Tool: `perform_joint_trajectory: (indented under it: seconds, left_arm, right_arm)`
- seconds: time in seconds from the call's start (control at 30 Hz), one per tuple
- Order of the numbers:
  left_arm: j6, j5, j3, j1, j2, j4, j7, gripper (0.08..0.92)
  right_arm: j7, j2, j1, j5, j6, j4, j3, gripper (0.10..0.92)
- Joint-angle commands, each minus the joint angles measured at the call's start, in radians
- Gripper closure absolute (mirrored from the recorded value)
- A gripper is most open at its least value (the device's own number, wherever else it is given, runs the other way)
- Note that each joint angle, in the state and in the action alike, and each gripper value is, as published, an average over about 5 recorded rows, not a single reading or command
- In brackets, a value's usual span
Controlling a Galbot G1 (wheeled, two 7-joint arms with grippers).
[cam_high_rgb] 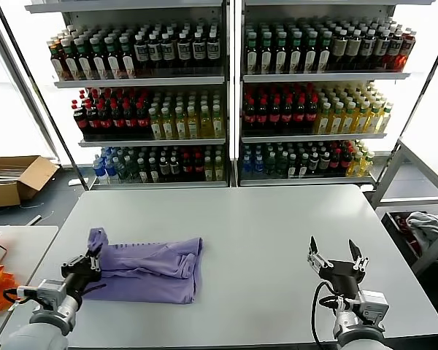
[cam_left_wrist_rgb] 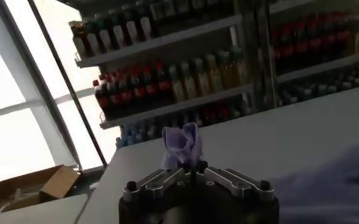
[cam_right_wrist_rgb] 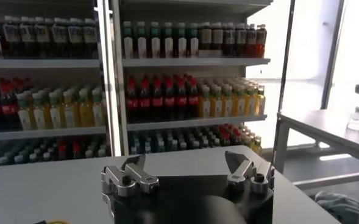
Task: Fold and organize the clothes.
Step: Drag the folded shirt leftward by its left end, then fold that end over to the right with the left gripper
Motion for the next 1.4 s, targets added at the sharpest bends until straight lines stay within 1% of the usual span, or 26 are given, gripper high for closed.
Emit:
perform_joint_trajectory:
  seconds: [0.03, 0.2, 0.37, 0.57, 0.83, 0.97, 1.03, 1.17, 1.4]
  left_arm:
    - [0.025, 0.115, 0.324, -0.016, -0.101, 0.009, -0.015, 0.904]
    - [0.061, 0.087, 0.366, -0.105, -0.112, 0.047, -0.025, 0.904]
    - [0.072, 0.058, 0.392, -0.141, -0.097, 0.057, -0.029, 0.904]
    - [0.085, 0.029, 0.411, -0.208, -0.109, 0.087, -0.038, 0.904]
    - [0.065, 0.011, 0.419, -0.258, -0.126, 0.154, -0.019, 0.904]
    - [0.051, 0.011, 0.419, -0.252, -0.139, 0.167, -0.002, 0.904]
    - [0.025, 0.006, 0.420, -0.244, -0.148, 0.171, 0.007, 0.900]
    - [-0.029, -0.048, 0.427, -0.230, -0.164, 0.169, 0.019, 0.827]
    - [-0.023, -0.284, 0.433, -0.199, -0.188, 0.135, -0.021, 0.620]
  right_arm:
    - [-0.001, 0.014, -0.080, -0.022, 0.025, 0.036, 0.002, 0.203]
    - [-0.003, 0.034, -0.101, -0.049, 0.032, 0.045, -0.010, 0.203]
    - [-0.003, 0.050, -0.117, -0.057, 0.038, 0.043, -0.011, 0.203]
    - [-0.003, 0.053, -0.130, -0.058, 0.042, 0.049, -0.003, 0.203]
    - [-0.004, 0.049, -0.130, -0.056, 0.044, 0.033, -0.004, 0.203]
    - [-0.006, 0.044, -0.124, -0.054, 0.044, 0.014, -0.007, 0.203]
    - [-0.007, 0.044, -0.118, -0.054, 0.043, 0.004, -0.012, 0.203]
    - [-0.007, 0.047, -0.102, -0.050, 0.041, -0.008, -0.023, 0.203]
    - [0.002, 0.038, -0.070, 0.005, 0.024, -0.036, -0.031, 0.203]
